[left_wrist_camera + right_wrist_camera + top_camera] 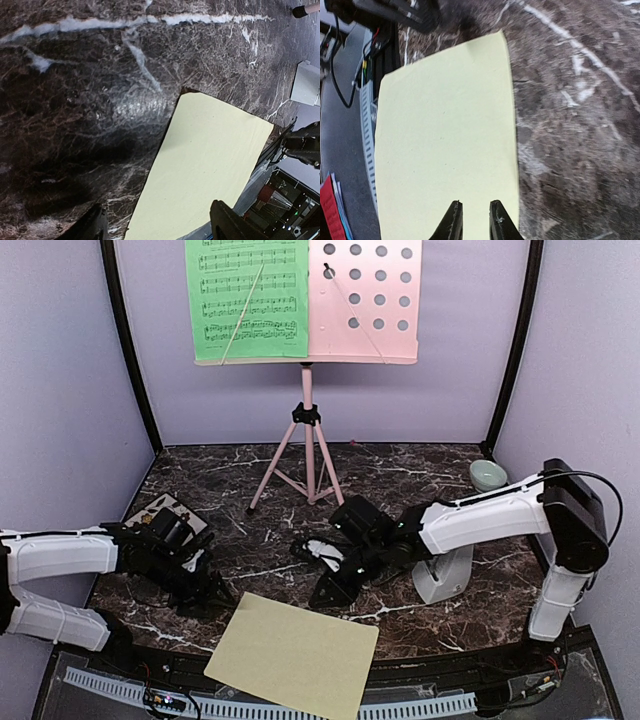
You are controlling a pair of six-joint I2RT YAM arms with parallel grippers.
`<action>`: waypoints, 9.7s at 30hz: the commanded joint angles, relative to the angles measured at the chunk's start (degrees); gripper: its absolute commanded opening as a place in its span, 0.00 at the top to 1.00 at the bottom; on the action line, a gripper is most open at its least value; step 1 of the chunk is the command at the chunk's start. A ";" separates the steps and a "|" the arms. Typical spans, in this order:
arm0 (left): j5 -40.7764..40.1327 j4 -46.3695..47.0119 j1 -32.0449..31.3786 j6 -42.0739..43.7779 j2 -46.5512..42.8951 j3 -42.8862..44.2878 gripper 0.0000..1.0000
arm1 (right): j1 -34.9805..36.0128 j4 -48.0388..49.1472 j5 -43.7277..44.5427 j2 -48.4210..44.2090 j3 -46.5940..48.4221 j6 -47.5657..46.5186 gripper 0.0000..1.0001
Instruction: Set up the instrument practice props
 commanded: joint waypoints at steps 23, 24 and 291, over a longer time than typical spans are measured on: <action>-2.36 1.82 -0.14 -3.57 -3.52 -1.27 0.28 | 0.60 -8.54 13.76 16.37 12.12 -5.34 0.84; -2.37 2.04 -0.11 -3.56 -3.17 -1.27 0.28 | -0.29 -8.83 14.23 16.45 12.54 -5.55 0.84; -9.83 82.85 -11.36 9.48 1.30 16.54 1.00 | -12.27 -2.27 3.50 -29.11 26.03 8.91 1.00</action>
